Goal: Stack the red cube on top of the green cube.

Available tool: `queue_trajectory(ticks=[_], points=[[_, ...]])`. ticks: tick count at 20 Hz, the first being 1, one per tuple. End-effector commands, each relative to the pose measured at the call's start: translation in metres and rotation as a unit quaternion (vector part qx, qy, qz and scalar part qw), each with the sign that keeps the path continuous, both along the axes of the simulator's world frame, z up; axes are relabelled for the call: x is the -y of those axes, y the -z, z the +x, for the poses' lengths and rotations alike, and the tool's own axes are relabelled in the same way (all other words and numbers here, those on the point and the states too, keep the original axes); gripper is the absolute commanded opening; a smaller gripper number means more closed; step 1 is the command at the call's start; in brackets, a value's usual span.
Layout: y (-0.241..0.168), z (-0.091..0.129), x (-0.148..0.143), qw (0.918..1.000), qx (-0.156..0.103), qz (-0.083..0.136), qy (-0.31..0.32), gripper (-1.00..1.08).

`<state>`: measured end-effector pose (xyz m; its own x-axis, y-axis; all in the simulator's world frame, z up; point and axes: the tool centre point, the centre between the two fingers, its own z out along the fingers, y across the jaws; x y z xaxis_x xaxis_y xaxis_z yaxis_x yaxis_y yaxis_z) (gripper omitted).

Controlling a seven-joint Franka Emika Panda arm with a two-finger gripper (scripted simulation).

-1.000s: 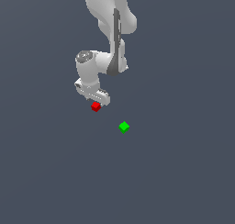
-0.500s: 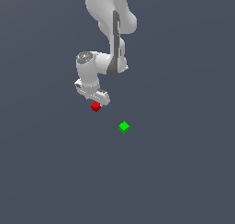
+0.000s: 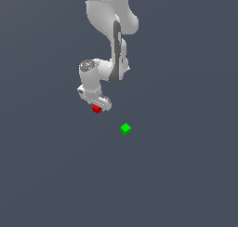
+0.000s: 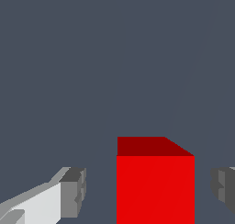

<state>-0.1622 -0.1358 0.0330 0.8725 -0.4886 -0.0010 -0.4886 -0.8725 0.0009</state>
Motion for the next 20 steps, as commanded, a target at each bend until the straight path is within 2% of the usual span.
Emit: queue_trajectory(ticks=[1, 5, 6, 20], points=[[0.0069, 0.0002, -0.0002, 1.0, 0.0, 0.0, 0.0, 1.0], [0.0106, 0.0001, -0.0001, 1.0, 0.001, 0.0, 0.0, 1.0], [0.0106, 0.0001, -0.0001, 1.0, 0.001, 0.0, 0.0, -1.0], [0.0064, 0.0, -0.0004, 1.0, 0.001, 0.0, 0.0, -1.0]])
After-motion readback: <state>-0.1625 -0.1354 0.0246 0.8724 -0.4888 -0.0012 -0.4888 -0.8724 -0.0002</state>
